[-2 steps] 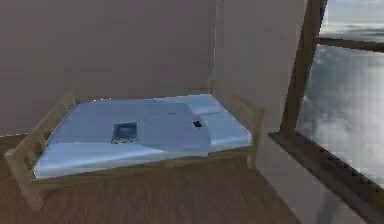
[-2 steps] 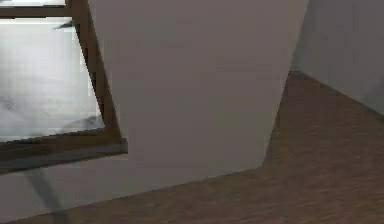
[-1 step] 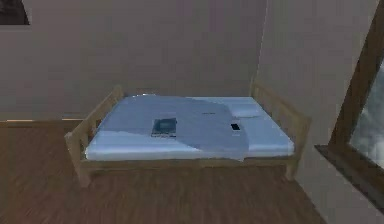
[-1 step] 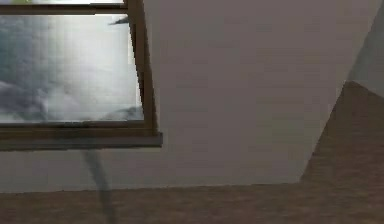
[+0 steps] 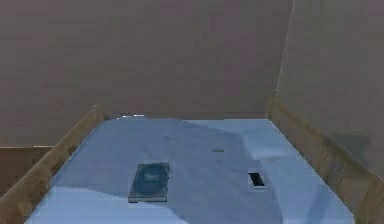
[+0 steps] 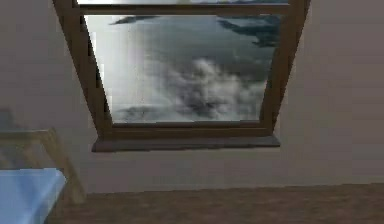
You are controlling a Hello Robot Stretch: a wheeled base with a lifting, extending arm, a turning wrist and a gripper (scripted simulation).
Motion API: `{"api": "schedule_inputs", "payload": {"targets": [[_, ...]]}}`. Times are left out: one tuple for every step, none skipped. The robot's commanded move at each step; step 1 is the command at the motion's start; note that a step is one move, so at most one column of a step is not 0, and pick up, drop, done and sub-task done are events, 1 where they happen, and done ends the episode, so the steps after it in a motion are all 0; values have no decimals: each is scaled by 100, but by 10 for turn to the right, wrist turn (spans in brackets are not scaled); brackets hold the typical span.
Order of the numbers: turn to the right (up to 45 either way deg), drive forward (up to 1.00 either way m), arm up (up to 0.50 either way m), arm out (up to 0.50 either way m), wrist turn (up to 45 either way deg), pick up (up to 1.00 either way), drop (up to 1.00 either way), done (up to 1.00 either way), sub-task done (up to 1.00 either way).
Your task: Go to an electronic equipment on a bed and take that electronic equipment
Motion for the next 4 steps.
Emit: {"api": "schedule_inputs", "payload": {"targets": [[0, 20, 0, 0, 0, 0, 0, 0, 0], [-450, 0, 0, 0, 0, 0, 0, 0, 0], [-150, 0, 0, 0, 0, 0, 0, 0, 0], [450, 0, 0, 0, 0, 0, 0, 0, 0]]}}
